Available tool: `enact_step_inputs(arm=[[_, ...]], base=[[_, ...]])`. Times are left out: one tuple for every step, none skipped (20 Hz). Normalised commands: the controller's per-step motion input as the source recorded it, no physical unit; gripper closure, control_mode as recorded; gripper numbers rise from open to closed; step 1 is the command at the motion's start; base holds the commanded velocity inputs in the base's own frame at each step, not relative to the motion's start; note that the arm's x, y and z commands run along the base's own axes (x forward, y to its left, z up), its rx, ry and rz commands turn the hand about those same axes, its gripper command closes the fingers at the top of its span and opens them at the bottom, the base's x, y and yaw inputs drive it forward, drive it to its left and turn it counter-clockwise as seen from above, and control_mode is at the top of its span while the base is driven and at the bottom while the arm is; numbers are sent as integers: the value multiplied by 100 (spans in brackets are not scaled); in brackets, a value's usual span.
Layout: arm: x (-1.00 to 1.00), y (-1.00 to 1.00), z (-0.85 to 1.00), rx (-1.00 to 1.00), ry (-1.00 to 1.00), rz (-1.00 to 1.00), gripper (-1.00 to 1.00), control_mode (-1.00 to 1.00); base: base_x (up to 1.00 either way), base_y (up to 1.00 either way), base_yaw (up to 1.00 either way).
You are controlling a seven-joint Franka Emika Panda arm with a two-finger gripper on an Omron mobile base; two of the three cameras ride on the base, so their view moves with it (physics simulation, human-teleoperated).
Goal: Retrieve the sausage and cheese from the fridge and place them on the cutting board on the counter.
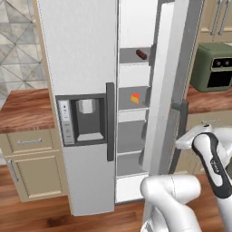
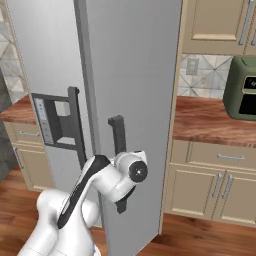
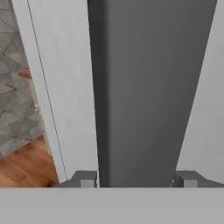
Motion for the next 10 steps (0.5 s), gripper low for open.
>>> enact_step_inputs(arm=[[-100,-86,0,0,-16,5,100,-100],[-100,-85,0,0,-13,5,100,-100],[-98,-84,0,0,-8,5,100,-100],[-81,-80,0,0,-4,7,100,-100],[-59,-73,0,0,-2,12,100,-100],[-48,-67,0,0,-1,15,100,-100],[-39,-64,0,0,0,17,100,-100],[-43,-69,0,0,0,17,100,-100],[-36,-73,0,0,0,17,100,-100],[-39,-75,0,0,0,18,100,-100]], base=[[0,0,0],[0,0,0],[0,0,0],[0,0,0],[0,0,0],[0,0,0],[0,0,0],[0,0,0],[0,0,0],[0,0,0]])
